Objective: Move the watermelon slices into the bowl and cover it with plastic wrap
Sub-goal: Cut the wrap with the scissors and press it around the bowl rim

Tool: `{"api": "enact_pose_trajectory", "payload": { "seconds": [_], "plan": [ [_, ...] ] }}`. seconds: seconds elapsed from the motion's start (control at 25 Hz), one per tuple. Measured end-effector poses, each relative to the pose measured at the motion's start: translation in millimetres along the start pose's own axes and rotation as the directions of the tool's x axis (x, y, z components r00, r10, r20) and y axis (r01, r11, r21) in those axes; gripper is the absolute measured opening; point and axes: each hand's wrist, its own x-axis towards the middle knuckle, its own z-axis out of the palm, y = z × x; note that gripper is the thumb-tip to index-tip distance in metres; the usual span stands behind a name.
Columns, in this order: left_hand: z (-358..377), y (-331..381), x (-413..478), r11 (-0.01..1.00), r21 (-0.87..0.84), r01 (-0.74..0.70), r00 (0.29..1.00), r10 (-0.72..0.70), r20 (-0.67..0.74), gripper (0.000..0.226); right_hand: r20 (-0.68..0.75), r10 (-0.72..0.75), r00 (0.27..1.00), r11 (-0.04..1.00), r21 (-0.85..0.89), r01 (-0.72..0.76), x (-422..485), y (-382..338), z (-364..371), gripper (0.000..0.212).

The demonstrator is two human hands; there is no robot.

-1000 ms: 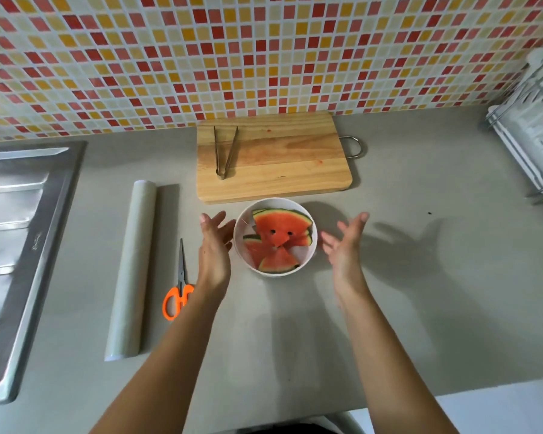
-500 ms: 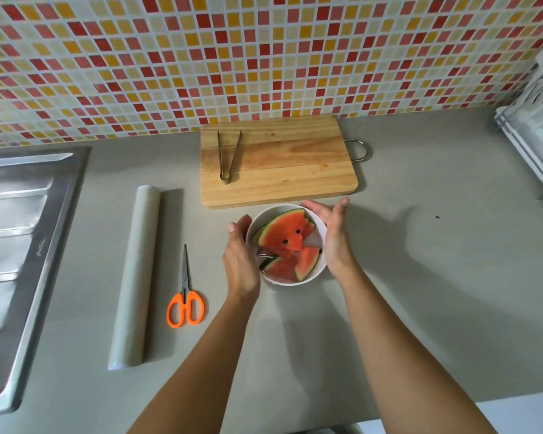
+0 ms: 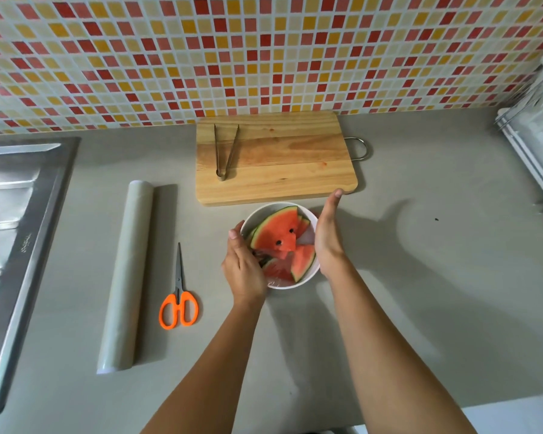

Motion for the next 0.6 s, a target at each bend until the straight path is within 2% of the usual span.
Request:
{"api": "enact_pose_trajectory", "payload": {
  "seconds": [0.16, 0.28, 0.44, 0.6],
  "plan": [
    [-0.1, -0.3, 3.8, 1.0, 0.004, 0.0, 1.0, 0.0, 0.014, 0.06, -0.057, 0.034, 0.998, 0.999, -0.029, -0.036, -4.2, -0.7, 1.8, 0.113],
    [-3.2, 2.0, 5.5, 1.0, 0.007, 0.008, 1.0, -0.008, 0.003, 0.053, -0.066, 0.012, 0.998, 0.997, -0.072, -0.017, -6.4, -3.5, 5.4, 0.121],
    [-5.3, 4.8, 6.9, 0.999, 0.008, 0.034, 0.999, -0.034, -0.002, 0.046, -0.105, 0.021, 0.994, 0.997, -0.072, -0.029, -11.4, -10.8, 11.5, 0.106],
    [-7.5, 10.2, 9.2, 0.999, 0.014, 0.041, 0.998, -0.042, 0.044, 0.046, -0.054, 0.09, 0.994, 0.968, -0.23, -0.101, -11.2, -8.9, 10.0, 0.116]
  ]
}}
